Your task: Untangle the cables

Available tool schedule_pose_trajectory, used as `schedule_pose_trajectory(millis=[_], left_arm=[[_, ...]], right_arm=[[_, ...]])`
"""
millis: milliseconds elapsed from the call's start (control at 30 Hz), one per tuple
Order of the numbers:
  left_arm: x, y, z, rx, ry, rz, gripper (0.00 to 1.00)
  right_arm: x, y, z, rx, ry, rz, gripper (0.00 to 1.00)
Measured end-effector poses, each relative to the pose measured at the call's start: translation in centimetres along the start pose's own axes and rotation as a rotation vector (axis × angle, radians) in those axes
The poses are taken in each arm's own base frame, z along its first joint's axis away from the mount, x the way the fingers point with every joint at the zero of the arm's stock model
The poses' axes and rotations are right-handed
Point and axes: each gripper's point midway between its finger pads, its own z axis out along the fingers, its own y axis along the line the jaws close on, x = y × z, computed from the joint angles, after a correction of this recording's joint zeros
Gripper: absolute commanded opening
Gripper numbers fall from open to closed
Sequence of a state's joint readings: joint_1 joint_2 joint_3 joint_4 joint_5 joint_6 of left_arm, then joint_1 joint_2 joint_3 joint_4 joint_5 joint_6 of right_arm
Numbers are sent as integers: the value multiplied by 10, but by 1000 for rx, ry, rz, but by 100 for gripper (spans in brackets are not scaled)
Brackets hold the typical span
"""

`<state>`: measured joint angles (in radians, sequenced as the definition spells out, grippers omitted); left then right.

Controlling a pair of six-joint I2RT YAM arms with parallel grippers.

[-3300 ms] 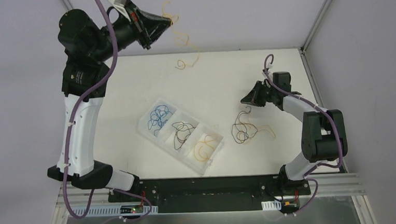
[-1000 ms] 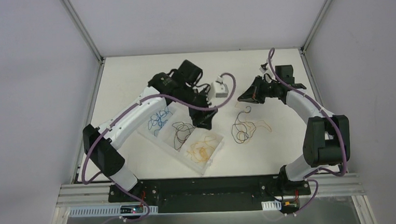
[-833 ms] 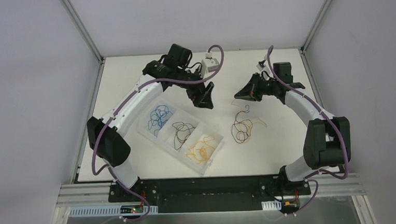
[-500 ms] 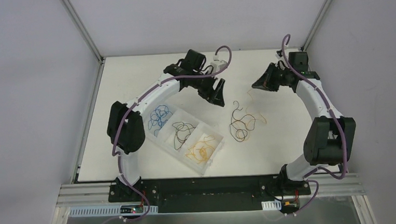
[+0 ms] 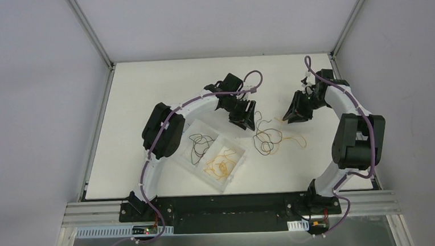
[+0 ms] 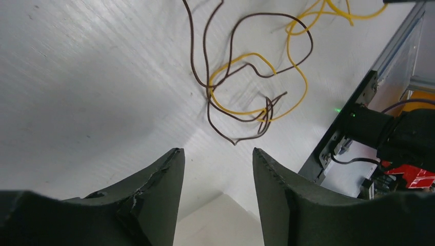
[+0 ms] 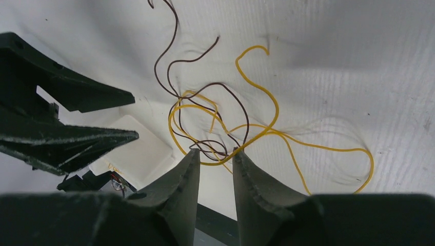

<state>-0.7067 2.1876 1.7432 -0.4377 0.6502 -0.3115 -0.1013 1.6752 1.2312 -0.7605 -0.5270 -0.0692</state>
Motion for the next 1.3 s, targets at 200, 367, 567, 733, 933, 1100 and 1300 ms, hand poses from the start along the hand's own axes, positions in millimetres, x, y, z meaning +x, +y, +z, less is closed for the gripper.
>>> schedule_pose_trajectory(millis=[200, 367, 567, 733, 933, 1100, 1300], left_arm=[[-13, 12, 26, 7, -18, -54, 50], [-24, 17, 46, 39, -33, -76, 55], [-48, 11, 60, 101, -88, -95, 36], [-49, 7, 65, 138, -88, -120, 20], [-40, 1, 66, 192, -65, -132, 0], [-47, -13, 48, 226, -78, -115, 0], [-98, -74, -64, 280, -278, 54, 0]], right_arm=[[9, -17, 14, 48, 67, 19, 42], [14, -27, 22, 75, 109, 28, 45], [23, -33, 38, 100, 177, 25, 46], [29, -32, 54, 136, 231, -21, 33], [27, -37, 63, 200, 243, -98, 0], [24, -48, 62, 258, 235, -128, 0], [21, -57, 59, 301, 232, -170, 0]])
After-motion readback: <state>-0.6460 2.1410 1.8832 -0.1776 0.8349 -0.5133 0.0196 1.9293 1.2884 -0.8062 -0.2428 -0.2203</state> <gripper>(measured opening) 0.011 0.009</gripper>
